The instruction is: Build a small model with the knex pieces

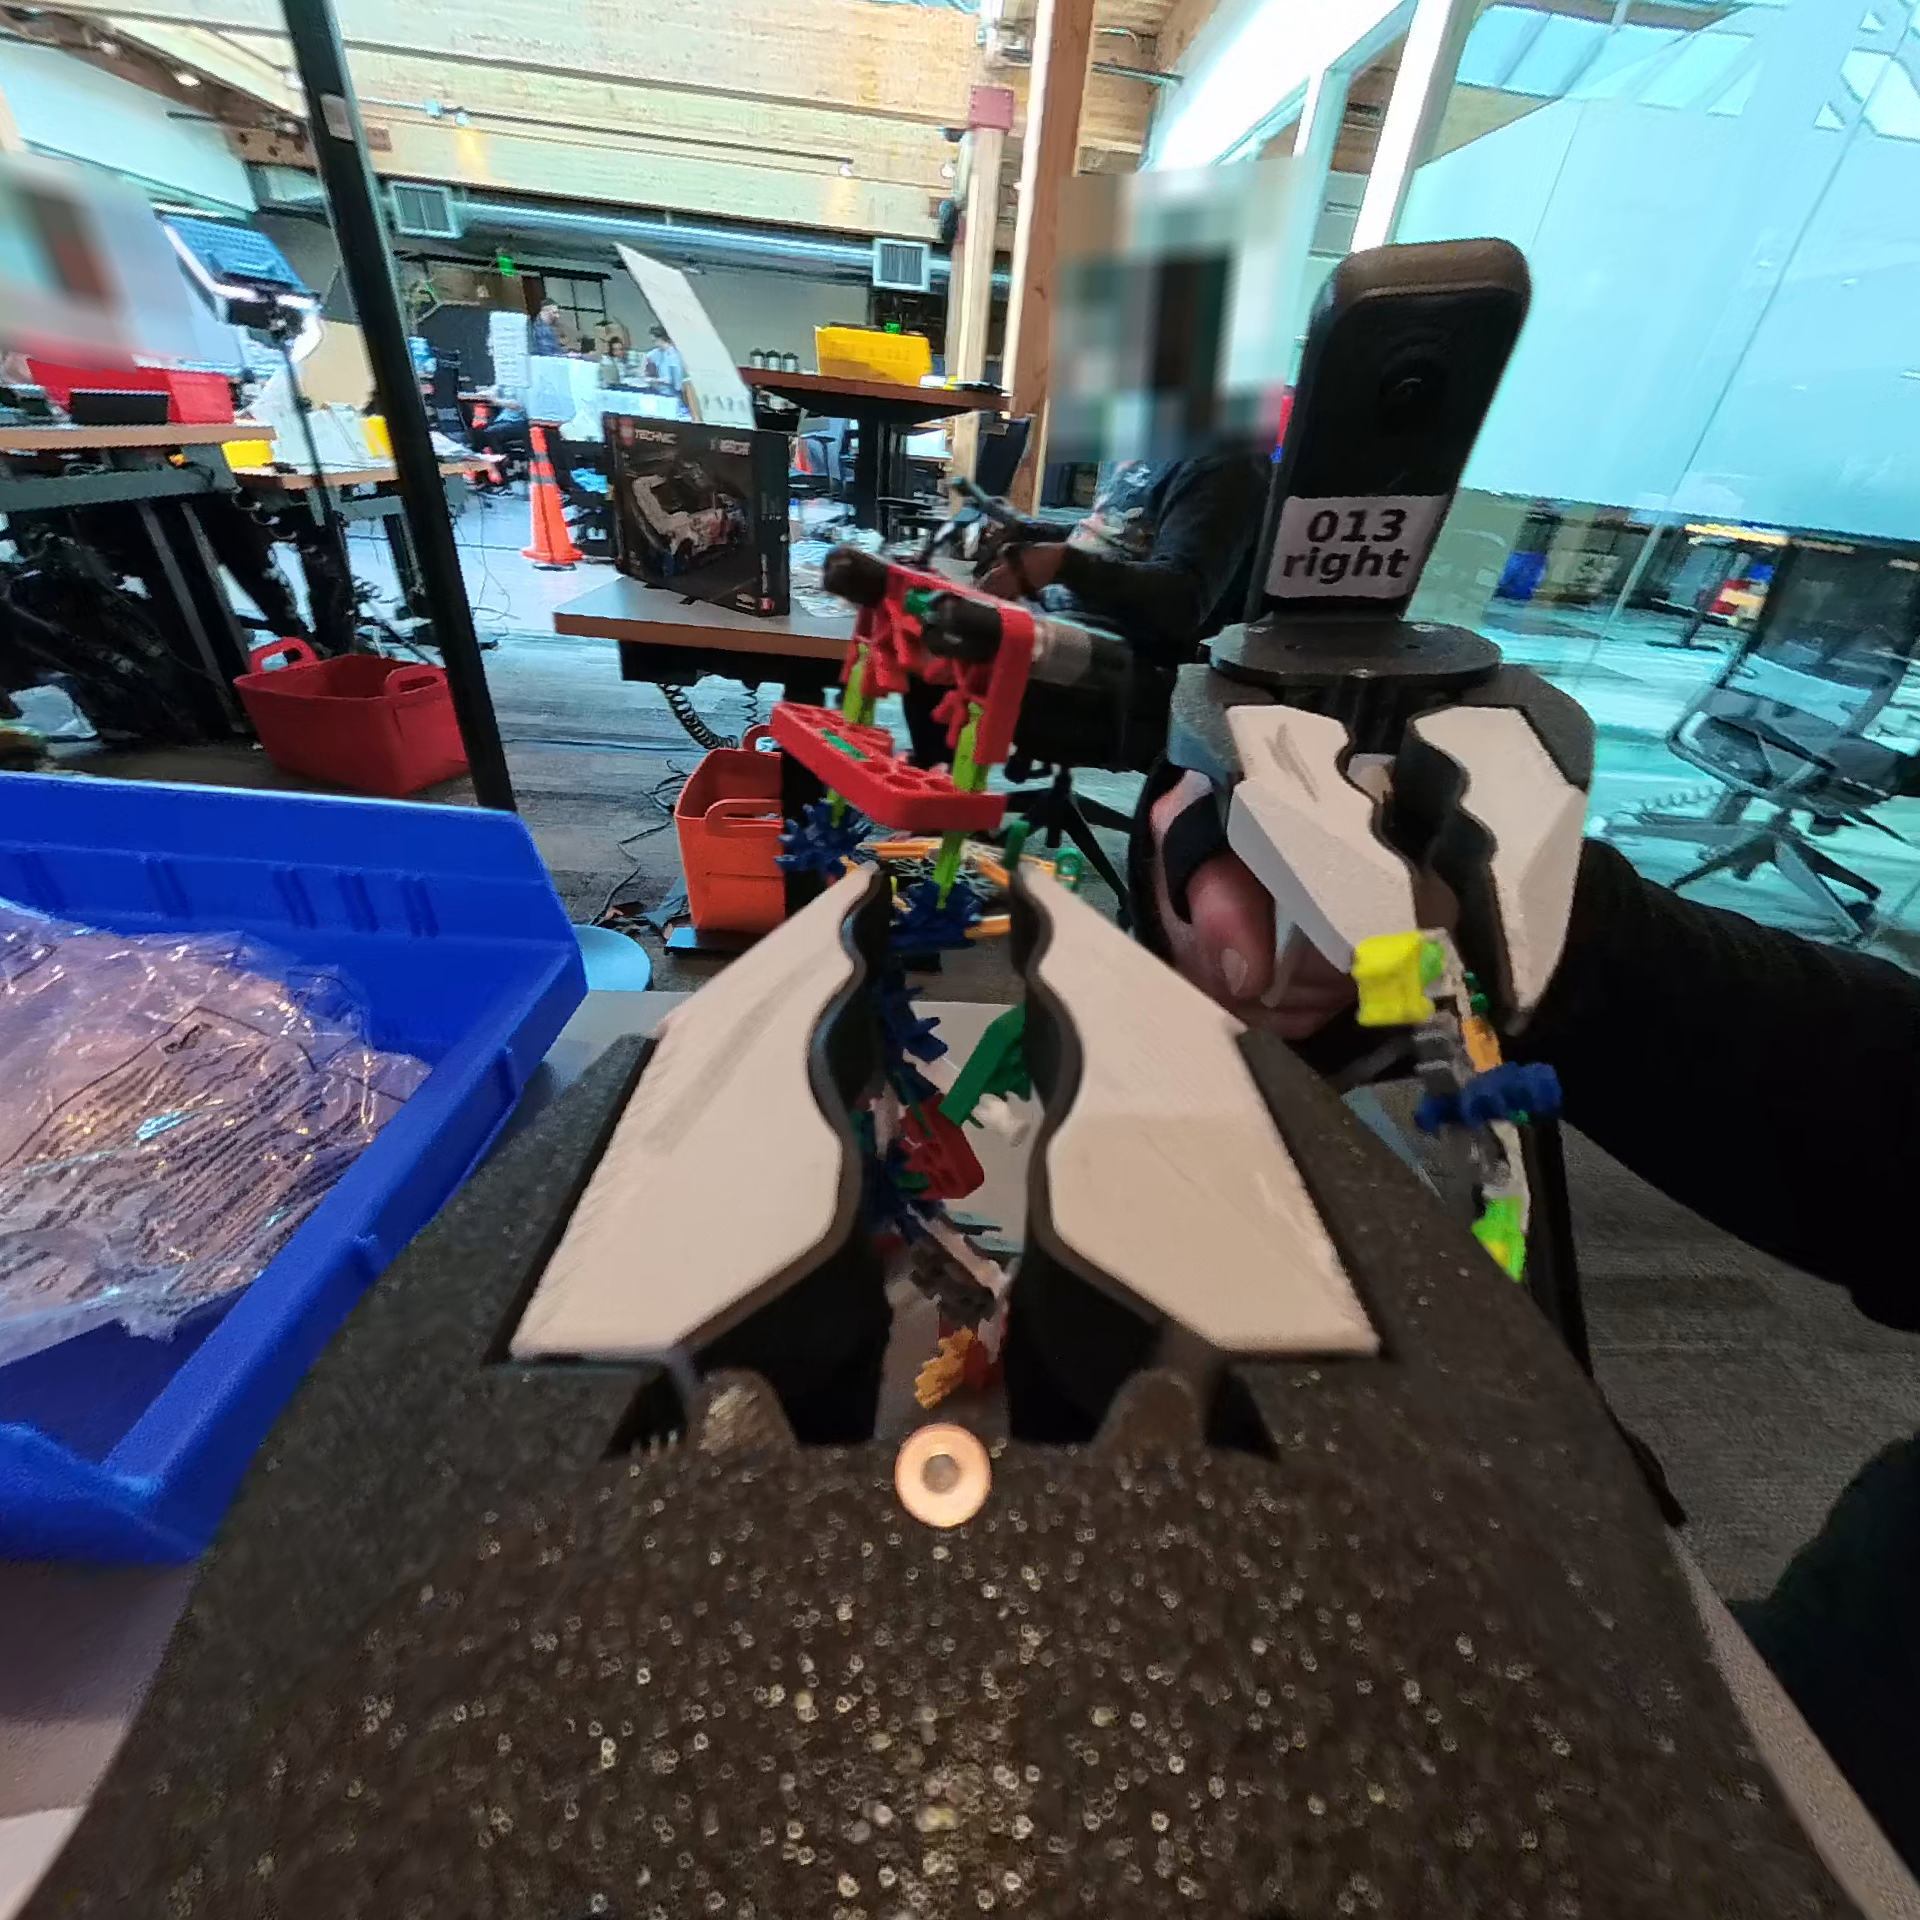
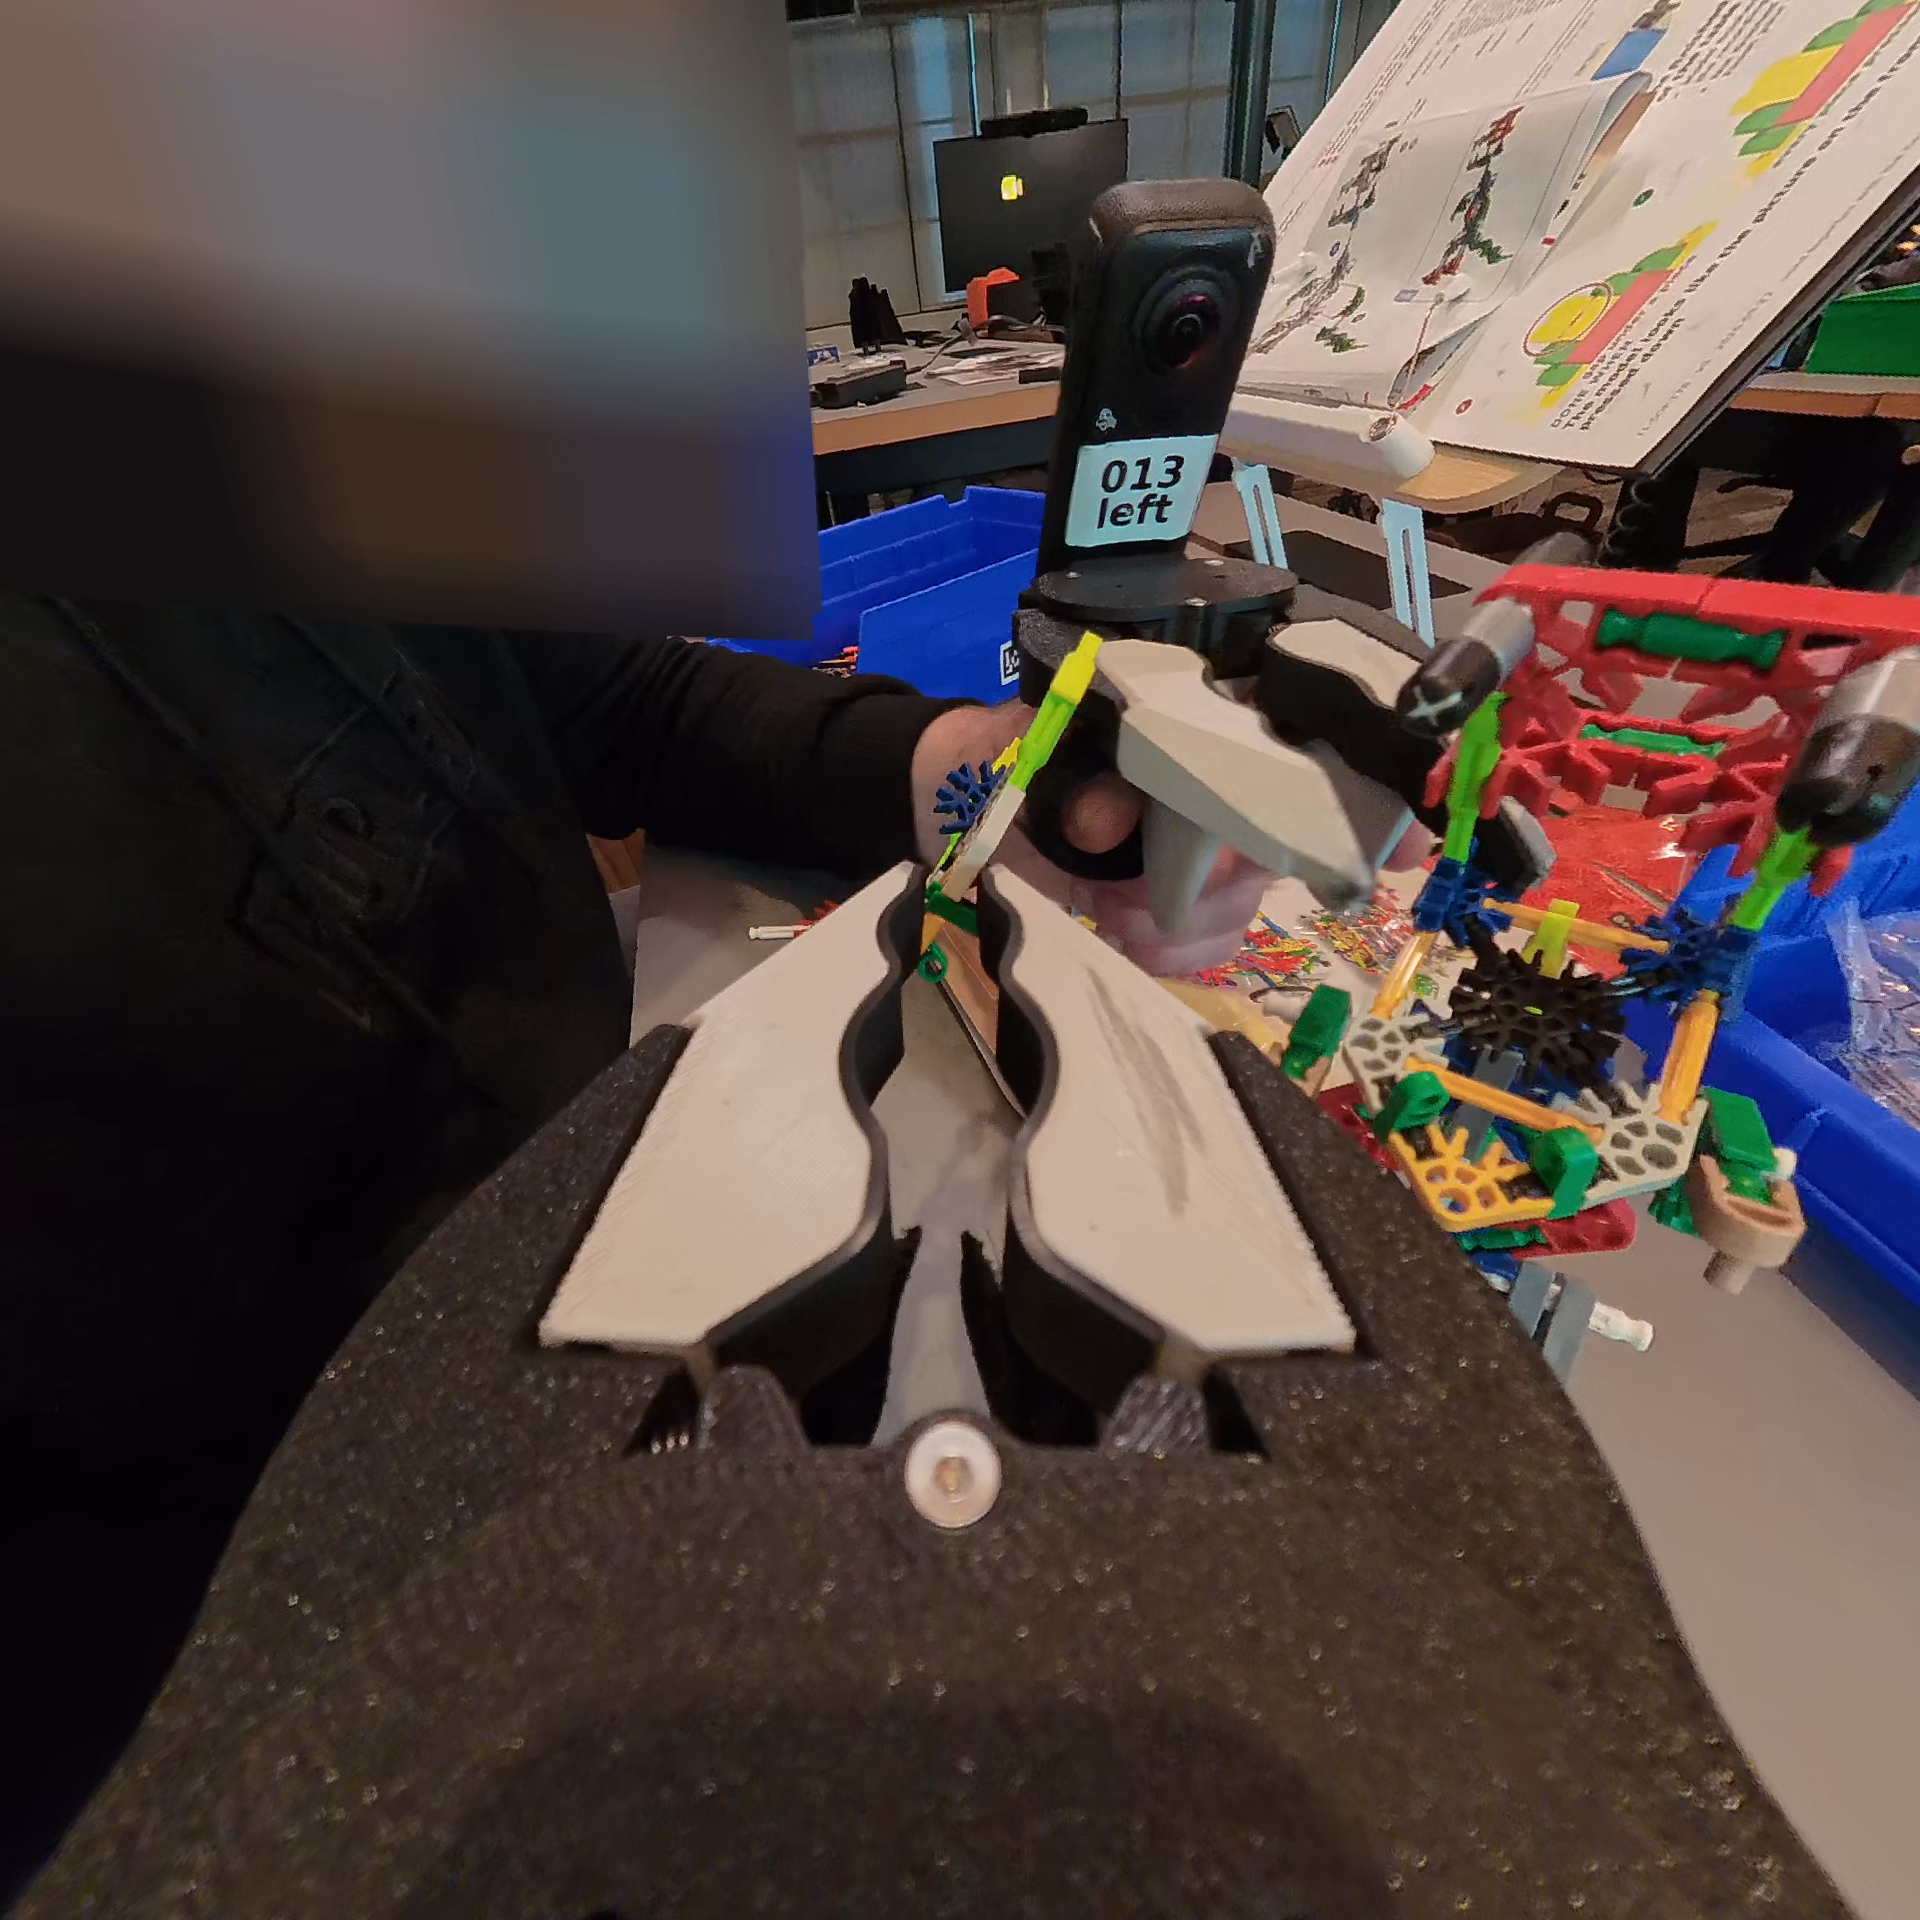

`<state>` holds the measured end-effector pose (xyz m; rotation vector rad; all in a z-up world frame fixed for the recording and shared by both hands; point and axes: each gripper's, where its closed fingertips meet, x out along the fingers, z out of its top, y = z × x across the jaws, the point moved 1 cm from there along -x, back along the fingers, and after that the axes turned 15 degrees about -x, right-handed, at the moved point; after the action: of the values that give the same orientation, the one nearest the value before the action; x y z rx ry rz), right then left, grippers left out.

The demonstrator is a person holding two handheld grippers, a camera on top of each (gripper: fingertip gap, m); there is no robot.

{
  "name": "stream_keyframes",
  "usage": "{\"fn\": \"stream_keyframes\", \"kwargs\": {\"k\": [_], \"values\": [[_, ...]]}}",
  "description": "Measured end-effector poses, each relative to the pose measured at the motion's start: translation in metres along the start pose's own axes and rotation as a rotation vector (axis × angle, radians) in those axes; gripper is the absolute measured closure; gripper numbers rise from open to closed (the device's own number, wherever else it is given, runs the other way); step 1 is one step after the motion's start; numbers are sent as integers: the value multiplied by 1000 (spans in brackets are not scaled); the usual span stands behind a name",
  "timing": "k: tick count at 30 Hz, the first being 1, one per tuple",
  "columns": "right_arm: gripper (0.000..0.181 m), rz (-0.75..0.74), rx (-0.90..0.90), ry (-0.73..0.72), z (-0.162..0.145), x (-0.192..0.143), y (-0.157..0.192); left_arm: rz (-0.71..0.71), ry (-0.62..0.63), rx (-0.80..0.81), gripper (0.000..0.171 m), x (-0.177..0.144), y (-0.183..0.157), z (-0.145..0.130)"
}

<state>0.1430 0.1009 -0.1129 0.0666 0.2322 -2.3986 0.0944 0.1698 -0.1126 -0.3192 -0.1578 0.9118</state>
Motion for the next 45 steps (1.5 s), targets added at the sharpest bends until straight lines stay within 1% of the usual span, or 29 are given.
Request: {"fn": "stream_keyframes", "kwargs": {"k": [3, 8, 16, 23, 38, 45], "values": [[175, 2, -4, 0, 0, 0, 1, -73, 20, 6, 139, -3, -5, -1], [175, 3, -9, -6, 1, 0, 1, -54, 51, 41, 137, -5, -2, -1], [175, 4, -9, -7, 1, 0, 1, -33, 43, 73, 135, -6, 1, -1], [175, 3, -7, -8, 1, 0, 1, -24, 34, 71, 136, -5, 1, -1], [175, 7, 1, -3, 0, 1, 0, 72, -19, 34, 148, 0, 9, 3], [175, 7, 4, -2, 0, 1, -1, 90, -31, 29, 150, 0, 10, 3]]}}
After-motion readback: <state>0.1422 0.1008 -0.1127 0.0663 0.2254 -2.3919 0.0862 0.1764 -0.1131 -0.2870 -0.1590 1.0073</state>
